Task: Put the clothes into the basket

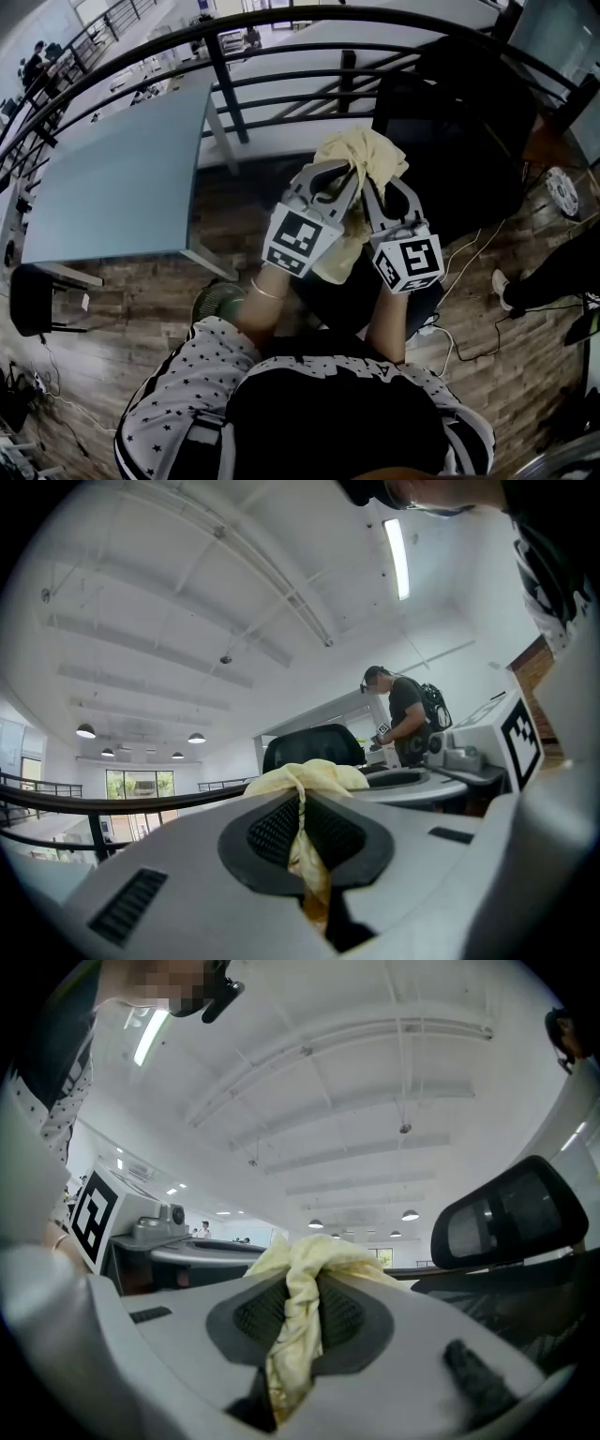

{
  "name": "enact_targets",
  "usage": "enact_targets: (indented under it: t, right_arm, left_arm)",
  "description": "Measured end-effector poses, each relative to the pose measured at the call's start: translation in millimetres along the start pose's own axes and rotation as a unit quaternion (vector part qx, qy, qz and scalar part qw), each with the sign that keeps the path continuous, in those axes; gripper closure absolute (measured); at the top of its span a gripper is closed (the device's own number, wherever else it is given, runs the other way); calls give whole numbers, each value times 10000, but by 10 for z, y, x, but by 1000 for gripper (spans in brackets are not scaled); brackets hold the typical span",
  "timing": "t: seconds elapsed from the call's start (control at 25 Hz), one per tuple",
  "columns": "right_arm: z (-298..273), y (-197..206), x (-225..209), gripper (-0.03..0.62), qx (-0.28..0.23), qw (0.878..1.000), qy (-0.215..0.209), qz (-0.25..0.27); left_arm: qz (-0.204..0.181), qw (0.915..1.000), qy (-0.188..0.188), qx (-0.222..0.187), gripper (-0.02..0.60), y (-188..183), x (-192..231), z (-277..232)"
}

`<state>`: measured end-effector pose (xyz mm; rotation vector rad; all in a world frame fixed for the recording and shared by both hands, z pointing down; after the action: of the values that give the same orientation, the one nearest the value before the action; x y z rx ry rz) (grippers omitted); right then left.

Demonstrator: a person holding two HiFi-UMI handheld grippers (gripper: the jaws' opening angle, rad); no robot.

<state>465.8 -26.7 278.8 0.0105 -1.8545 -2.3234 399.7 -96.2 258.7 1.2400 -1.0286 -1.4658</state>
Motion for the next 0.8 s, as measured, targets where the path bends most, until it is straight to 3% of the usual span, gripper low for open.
enact_targets:
  t: [0.44,0.8]
  right_arm:
    - [-151,-229,777,523,-42,9989,-475,-32]
    - [-396,-251,1522,523,-151,9919,-1235,-250]
  left_arm:
    - [149,9990,-417,18,555,-239,240,810]
    - [36,9935,-1128,120,555,-300,495,1609]
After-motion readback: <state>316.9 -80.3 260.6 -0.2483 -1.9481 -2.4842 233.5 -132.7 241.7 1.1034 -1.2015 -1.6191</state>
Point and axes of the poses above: the fingertips, and each gripper's own axes: z backward along the fingers, x to its left, y out of its underside, the point moved 6 cm from there along z, backward along the fingers, and after that the axes turned 6 degrees about -x, right-handed, at the moved point
